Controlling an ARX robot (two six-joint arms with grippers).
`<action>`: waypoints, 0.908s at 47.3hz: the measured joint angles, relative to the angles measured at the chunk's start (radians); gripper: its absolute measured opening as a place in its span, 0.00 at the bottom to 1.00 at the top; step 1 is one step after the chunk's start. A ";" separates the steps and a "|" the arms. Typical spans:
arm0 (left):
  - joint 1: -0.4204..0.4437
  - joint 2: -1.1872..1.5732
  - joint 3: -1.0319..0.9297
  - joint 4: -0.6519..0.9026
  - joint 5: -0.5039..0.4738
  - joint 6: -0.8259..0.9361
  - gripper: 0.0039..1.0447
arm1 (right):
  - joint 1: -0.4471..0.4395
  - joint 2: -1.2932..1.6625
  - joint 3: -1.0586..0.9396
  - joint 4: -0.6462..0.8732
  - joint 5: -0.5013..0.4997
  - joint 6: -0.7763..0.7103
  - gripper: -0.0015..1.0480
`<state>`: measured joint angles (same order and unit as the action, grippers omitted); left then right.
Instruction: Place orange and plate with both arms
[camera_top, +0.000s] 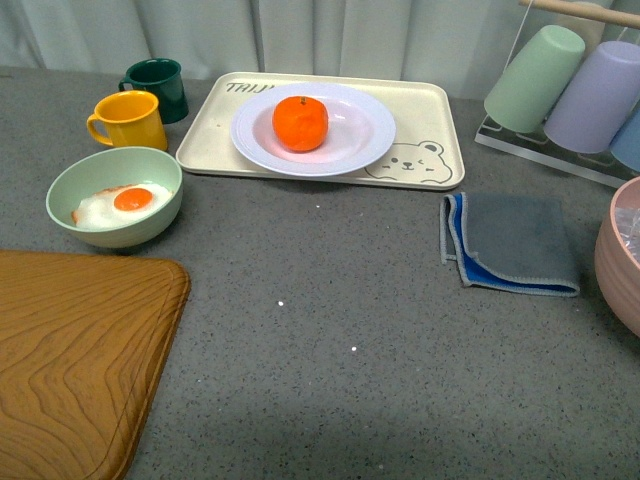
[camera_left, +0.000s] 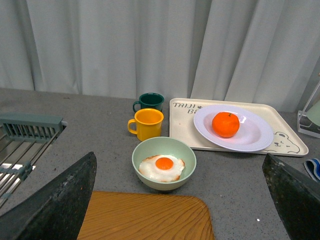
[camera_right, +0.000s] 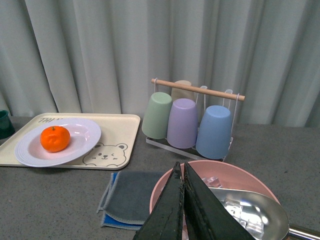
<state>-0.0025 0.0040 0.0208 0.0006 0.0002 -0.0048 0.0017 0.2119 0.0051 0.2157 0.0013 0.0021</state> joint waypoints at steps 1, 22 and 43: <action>0.000 0.000 0.000 0.000 0.000 0.000 0.94 | 0.000 -0.003 0.000 -0.003 0.000 0.000 0.01; 0.000 -0.001 0.000 0.000 0.000 0.000 0.94 | 0.000 -0.207 0.001 -0.213 -0.003 0.000 0.01; 0.000 -0.001 0.000 0.000 0.000 0.000 0.94 | 0.000 -0.208 0.001 -0.214 -0.003 -0.002 0.61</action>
<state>-0.0025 0.0032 0.0208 0.0006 -0.0002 -0.0048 0.0017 0.0040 0.0059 0.0017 -0.0013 0.0006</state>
